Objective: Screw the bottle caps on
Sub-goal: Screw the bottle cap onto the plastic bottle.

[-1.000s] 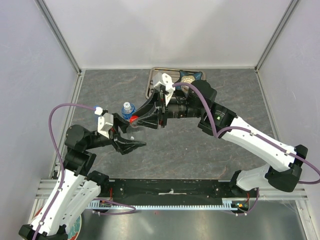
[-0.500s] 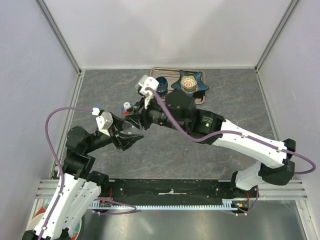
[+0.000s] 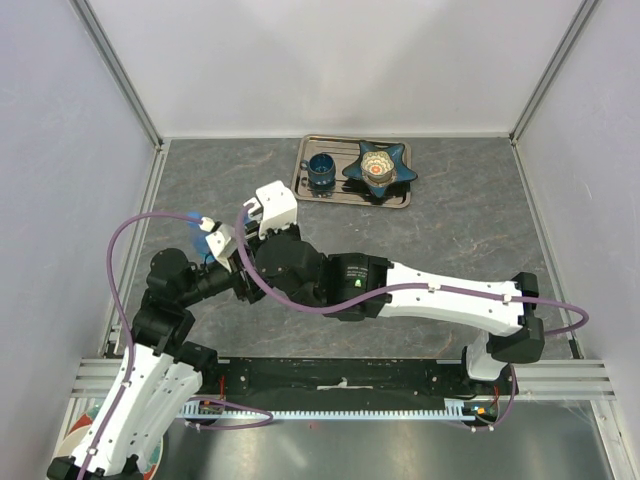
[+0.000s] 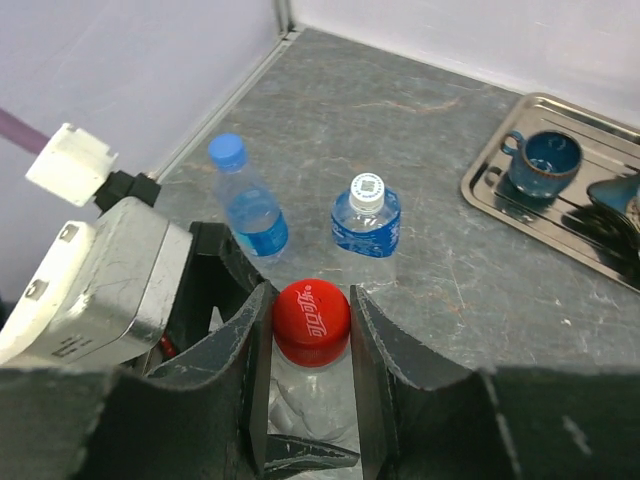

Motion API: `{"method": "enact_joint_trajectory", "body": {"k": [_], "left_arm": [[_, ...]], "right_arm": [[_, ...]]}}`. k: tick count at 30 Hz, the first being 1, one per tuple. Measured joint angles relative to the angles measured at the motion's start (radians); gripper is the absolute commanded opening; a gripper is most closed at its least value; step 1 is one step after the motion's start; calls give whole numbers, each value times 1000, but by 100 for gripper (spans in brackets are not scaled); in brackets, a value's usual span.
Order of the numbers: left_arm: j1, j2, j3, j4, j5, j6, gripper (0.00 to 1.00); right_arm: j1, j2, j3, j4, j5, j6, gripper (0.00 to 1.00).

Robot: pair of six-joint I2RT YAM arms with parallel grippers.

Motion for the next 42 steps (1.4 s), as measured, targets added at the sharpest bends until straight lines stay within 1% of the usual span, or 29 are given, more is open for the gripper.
{"method": "enact_joint_trajectory", "body": {"k": [3, 5, 6, 9, 12, 17, 20, 23, 26, 29, 30, 33, 37, 39, 42], "left_arm": [[0, -3, -1, -5, -1, 3, 2], [1, -9, -1, 3, 0, 3, 2], [1, -12, -1, 9, 0, 2, 2], [12, -25, 0, 61, 2, 1, 2], [18, -39, 2, 113, 5, -3, 2], [23, -51, 5, 187, 29, -21, 2], [23, -51, 4, 217, 62, -43, 2], [23, -47, 4, 257, 128, -71, 2], [22, -35, 4, 310, 244, -105, 2], [14, -21, 4, 340, 368, -127, 2], [8, -17, 4, 346, 406, -131, 2], [-9, 2, 6, 353, 514, -141, 2], [-18, 22, 20, 352, 584, -146, 2], [-20, 29, 32, 353, 604, -147, 2], [-24, 30, 42, 353, 615, -147, 2]], "right_arm": [[10, 15, 19, -22, 65, 41, 38], [11, 18, 37, -36, 68, 45, 46], [11, 18, 42, -37, 66, 44, 58], [11, 2, 50, -50, 23, 0, 76], [2, -34, 53, -64, -71, -45, 81], [-38, -144, 72, -72, -304, -103, 85], [-106, -229, 72, -71, -470, -119, 85], [-204, -300, 56, -49, -646, -141, 82], [-288, -352, 24, -24, -863, -191, 79], [-315, -352, 17, -8, -1057, -239, 73], [-320, -344, 17, -4, -1113, -253, 69], [-330, -300, 17, 9, -1278, -282, 61], [-334, -217, 17, 31, -1448, -290, 60], [-335, -190, 8, 46, -1509, -286, 61], [-335, -177, -20, 68, -1576, -278, 60]]}}
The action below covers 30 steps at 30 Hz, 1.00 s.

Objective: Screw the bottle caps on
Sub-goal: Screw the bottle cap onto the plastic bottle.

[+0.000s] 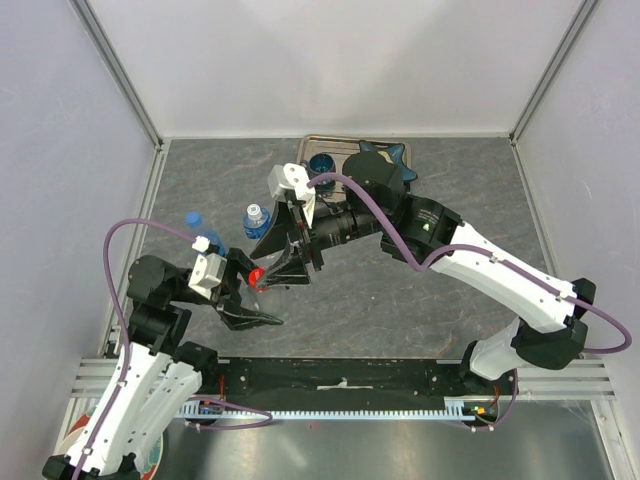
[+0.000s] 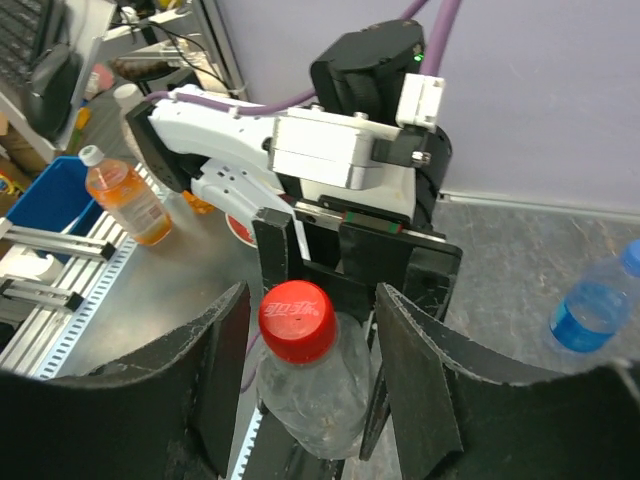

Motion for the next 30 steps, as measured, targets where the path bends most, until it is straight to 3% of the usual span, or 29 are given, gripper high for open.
{"method": "enact_joint_trajectory", "body": {"k": [5, 13, 17, 22, 30], "left_arm": [[-1, 0, 3, 0, 12, 0, 2], [-1, 0, 3, 0, 13, 0, 2], [-1, 0, 3, 0, 13, 0, 2], [-2, 0, 5, -1, 11, 0, 2], [-2, 0, 5, -4, -3, 0, 2]], "right_arm": [[-2, 0, -18, 37, -76, 6, 54], [-2, 0, -51, 63, -120, 14, 54], [-2, 1, -52, 72, -125, 19, 40], [-6, 1, -65, 99, -126, 25, 36], [-8, -12, -92, 126, -124, 26, 48]]}}
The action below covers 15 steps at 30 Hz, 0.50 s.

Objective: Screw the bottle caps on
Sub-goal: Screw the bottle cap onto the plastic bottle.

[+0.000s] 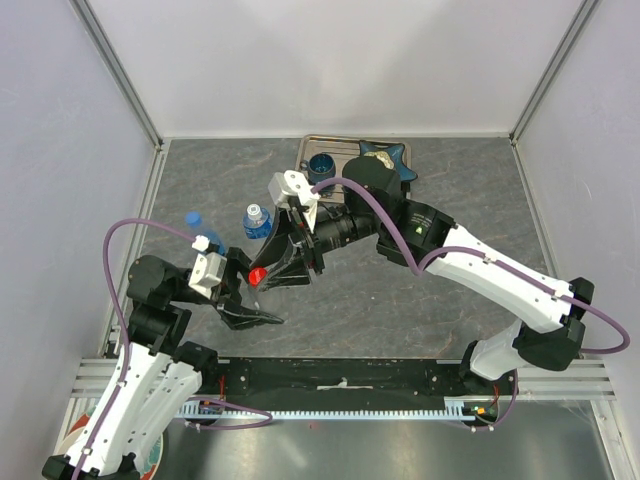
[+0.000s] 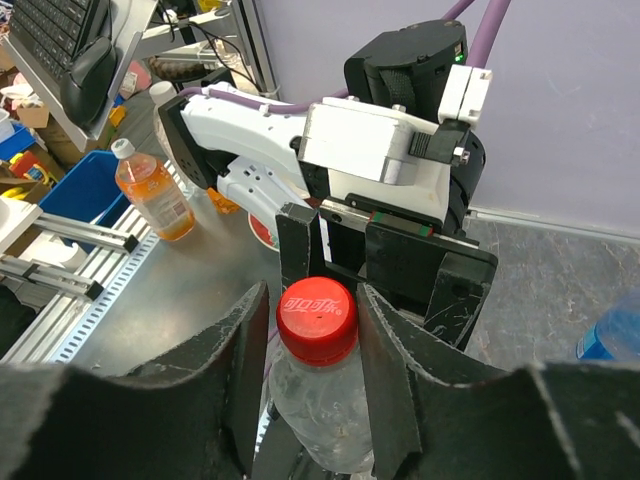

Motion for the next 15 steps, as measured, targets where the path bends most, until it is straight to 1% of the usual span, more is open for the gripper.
{"method": "enact_joint_trajectory", "body": {"k": [3, 4, 5, 7, 8, 10, 11, 15], "left_arm": [[0, 0, 0, 0, -11, 0, 2], [0, 0, 0, 0, -12, 0, 2], [0, 0, 0, 0, -13, 0, 2], [0, 0, 0, 0, -12, 0, 2], [0, 0, 0, 0, -13, 0, 2], [0, 0, 0, 0, -14, -1, 2], [0, 0, 0, 0, -17, -1, 2], [3, -1, 0, -7, -38, 0, 2]], "right_arm": [[0, 0, -5, -6, 2, -3, 49], [0, 0, -5, -10, 2, -3, 47], [0, 0, -5, -11, 2, -3, 42], [0, 0, -5, -13, 7, -8, 36], [0, 0, -5, -14, 11, -9, 30], [0, 0, -5, -14, 17, -12, 25], [0, 0, -5, -14, 19, -14, 20], [0, -4, -7, -15, 58, -15, 11]]}}
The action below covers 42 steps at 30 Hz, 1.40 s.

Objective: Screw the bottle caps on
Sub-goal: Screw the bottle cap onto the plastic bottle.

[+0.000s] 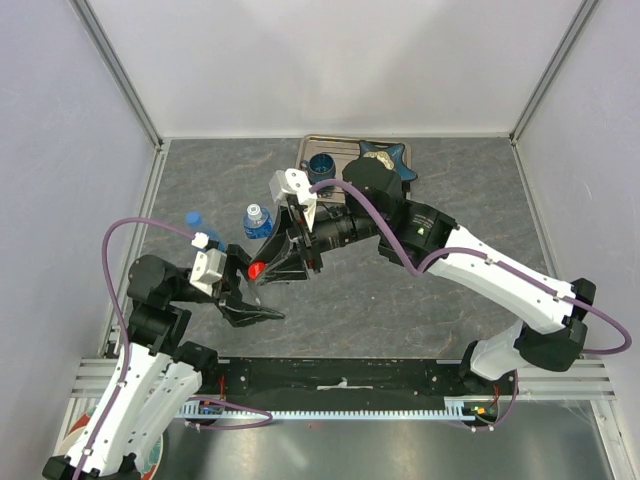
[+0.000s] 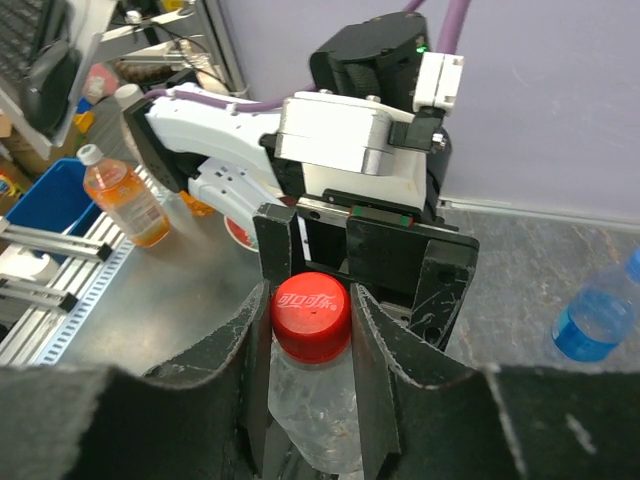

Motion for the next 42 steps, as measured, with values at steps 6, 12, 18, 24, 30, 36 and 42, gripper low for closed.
{"method": "enact_joint_trajectory", "body": {"k": [6, 12, 18, 24, 30, 36, 42], "left_arm": [[8, -13, 0, -76, -116, 49, 2], [11, -35, -4, -151, -307, 131, 2], [11, -66, -16, -205, -459, 183, 2], [12, -74, -19, -263, -560, 199, 2], [12, -75, -24, -307, -580, 200, 2], [34, -80, -27, -279, -639, 182, 2], [40, -84, -27, -260, -671, 163, 2]], "right_arm": [[15, -30, -11, -47, 193, -6, 2], [82, -59, -23, -84, 501, -30, 0], [191, -24, 13, -113, 858, -29, 0], [290, 32, 27, -90, 1214, 25, 0], [360, 87, 36, -62, 1466, 67, 42], [377, 88, 27, -108, 1485, 71, 55], [391, 88, 24, -147, 1478, 65, 56]]}}
